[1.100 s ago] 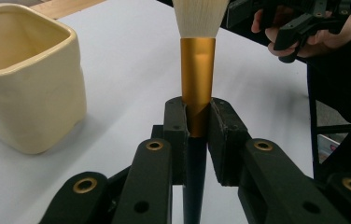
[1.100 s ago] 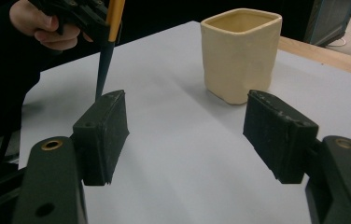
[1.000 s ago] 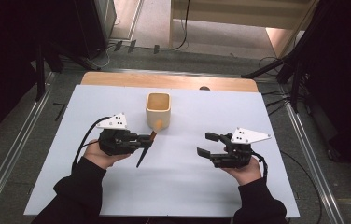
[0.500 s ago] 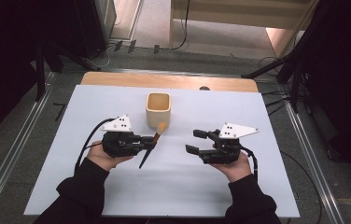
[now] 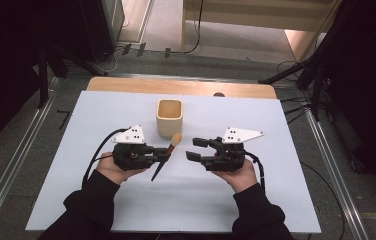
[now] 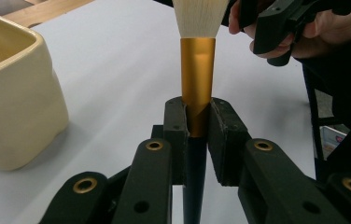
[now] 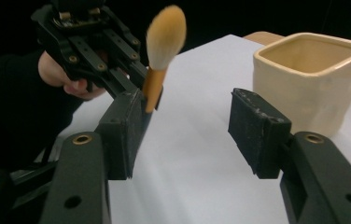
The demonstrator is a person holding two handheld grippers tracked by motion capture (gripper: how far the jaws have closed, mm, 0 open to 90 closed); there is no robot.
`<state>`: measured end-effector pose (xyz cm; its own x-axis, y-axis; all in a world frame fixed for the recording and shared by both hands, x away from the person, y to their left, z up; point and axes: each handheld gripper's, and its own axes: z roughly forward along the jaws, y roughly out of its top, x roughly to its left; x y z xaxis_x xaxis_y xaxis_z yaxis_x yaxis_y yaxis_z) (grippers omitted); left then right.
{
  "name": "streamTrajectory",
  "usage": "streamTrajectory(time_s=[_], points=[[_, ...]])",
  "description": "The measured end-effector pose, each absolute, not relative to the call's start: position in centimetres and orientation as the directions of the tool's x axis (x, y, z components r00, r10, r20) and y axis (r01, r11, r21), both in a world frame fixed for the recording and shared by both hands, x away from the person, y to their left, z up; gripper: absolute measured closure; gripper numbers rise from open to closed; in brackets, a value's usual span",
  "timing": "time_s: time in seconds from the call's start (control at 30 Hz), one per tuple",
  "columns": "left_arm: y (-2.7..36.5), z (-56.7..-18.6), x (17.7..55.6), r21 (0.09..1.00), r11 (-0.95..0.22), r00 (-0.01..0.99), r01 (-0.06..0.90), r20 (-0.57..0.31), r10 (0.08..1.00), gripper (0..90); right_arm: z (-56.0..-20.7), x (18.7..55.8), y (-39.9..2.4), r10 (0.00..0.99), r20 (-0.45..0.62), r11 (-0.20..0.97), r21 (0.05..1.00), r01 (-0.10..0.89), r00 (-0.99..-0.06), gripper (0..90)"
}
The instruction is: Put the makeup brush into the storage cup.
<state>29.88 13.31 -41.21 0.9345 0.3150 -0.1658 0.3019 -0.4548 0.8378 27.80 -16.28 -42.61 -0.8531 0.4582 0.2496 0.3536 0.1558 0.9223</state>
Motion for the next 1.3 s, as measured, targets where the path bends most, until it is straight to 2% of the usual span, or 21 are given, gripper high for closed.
streamTrajectory(time_s=[0.47,0.67,0.97,1.13,1.3], points=[[13.1,-41.1,29.8,0.848,-0.436,0.932,0.301,-0.165,0.322,79.0,-42.8,28.1,-14.6,0.419,0.275,0.162,0.915,0.369,-0.866,50.5],[13.5,-40.5,30.1,0.864,-0.400,0.926,0.306,-0.173,0.335,79.0,-43.8,27.8,-14.0,0.402,0.257,0.199,0.913,0.358,-0.879,51.1],[13.2,-40.2,29.8,0.873,-0.385,0.928,0.299,-0.172,0.331,79.0,-45.5,27.7,-12.0,0.368,0.283,0.244,0.890,0.386,-0.886,53.7],[13.0,-40.3,29.7,0.876,-0.376,0.928,0.301,-0.179,0.326,79.0,-46.6,27.8,-11.2,0.362,0.318,0.214,0.886,0.410,-0.876,58.1],[12.6,-40.5,29.5,0.874,-0.385,0.932,0.296,-0.177,0.315,79.0,-46.8,27.8,-10.4,0.361,0.297,0.194,0.903,0.383,-0.884,66.0]])
